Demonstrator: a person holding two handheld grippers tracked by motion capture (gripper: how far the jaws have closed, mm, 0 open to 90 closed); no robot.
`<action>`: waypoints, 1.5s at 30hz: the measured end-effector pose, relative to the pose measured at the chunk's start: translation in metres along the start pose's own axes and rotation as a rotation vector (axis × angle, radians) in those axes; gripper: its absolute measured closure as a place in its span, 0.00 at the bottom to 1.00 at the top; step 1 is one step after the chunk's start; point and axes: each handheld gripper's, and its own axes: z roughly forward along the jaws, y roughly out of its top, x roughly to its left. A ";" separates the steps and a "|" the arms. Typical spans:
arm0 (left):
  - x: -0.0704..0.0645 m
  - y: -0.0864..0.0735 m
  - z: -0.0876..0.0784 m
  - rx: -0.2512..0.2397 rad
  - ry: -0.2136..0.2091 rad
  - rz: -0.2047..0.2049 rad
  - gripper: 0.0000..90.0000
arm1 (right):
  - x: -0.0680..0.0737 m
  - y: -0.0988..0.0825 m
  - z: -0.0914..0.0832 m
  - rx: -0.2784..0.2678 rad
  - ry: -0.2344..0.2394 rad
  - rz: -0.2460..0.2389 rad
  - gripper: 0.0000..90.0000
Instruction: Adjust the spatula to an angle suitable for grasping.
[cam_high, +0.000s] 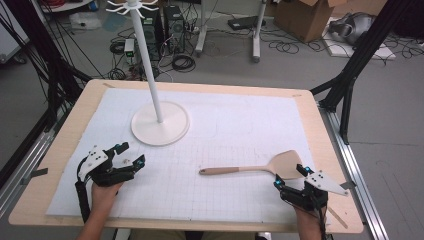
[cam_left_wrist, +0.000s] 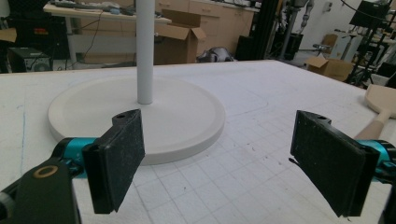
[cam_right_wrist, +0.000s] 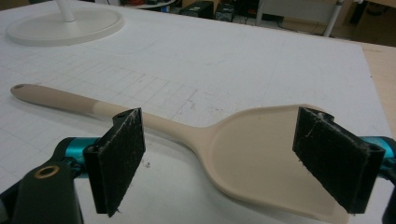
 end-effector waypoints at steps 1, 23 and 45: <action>0.000 0.000 0.000 0.000 0.000 0.000 0.20 | 0.000 0.000 0.000 0.000 0.000 0.000 0.17; 0.001 0.000 0.000 0.002 0.001 -0.002 0.20 | 0.003 0.002 -0.001 0.006 0.000 -0.005 0.18; 0.000 0.000 0.000 0.003 0.001 0.000 0.21 | 0.013 -0.003 -0.003 0.036 0.048 -0.022 0.77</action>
